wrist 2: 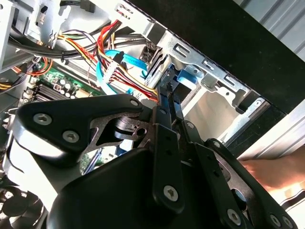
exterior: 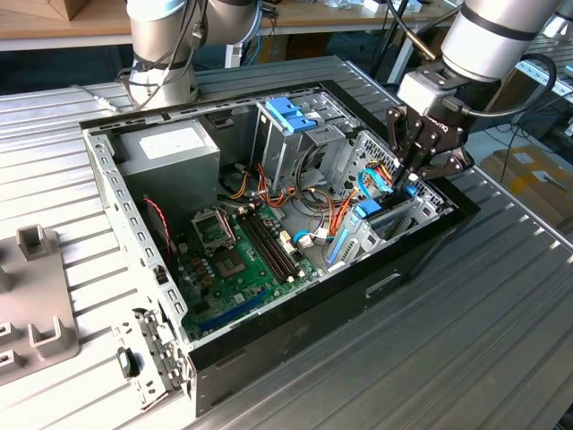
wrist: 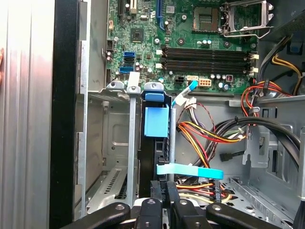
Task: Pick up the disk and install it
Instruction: 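Insert the second disk wire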
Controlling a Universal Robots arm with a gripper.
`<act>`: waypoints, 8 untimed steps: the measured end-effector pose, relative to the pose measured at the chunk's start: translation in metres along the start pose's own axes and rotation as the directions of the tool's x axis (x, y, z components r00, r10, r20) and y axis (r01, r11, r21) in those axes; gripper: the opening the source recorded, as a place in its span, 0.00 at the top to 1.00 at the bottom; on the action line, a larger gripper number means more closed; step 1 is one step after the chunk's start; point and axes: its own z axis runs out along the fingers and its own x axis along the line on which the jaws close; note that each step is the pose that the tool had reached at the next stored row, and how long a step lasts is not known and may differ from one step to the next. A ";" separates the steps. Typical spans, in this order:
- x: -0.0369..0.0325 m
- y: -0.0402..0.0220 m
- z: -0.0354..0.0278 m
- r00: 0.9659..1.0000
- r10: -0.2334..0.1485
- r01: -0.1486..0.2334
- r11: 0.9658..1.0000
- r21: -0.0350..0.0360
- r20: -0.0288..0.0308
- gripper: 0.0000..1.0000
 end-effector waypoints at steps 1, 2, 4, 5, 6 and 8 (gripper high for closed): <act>0.0000 0.0000 0.0001 1.000 0.000 0.000 1.000 0.000 0.000 0.84; 0.0000 0.0000 0.0003 1.000 0.000 0.000 1.000 0.000 0.000 0.84; 0.0002 0.0000 0.0009 1.000 0.000 0.000 1.000 0.000 0.000 0.84; 0.0002 0.0000 0.0009 1.000 0.000 0.000 1.000 0.000 0.000 0.84; 0.0002 0.0000 0.0009 1.000 0.000 0.000 1.000 0.000 0.000 0.84; 0.0003 0.0000 0.0010 1.000 0.000 0.000 1.000 0.000 0.000 0.84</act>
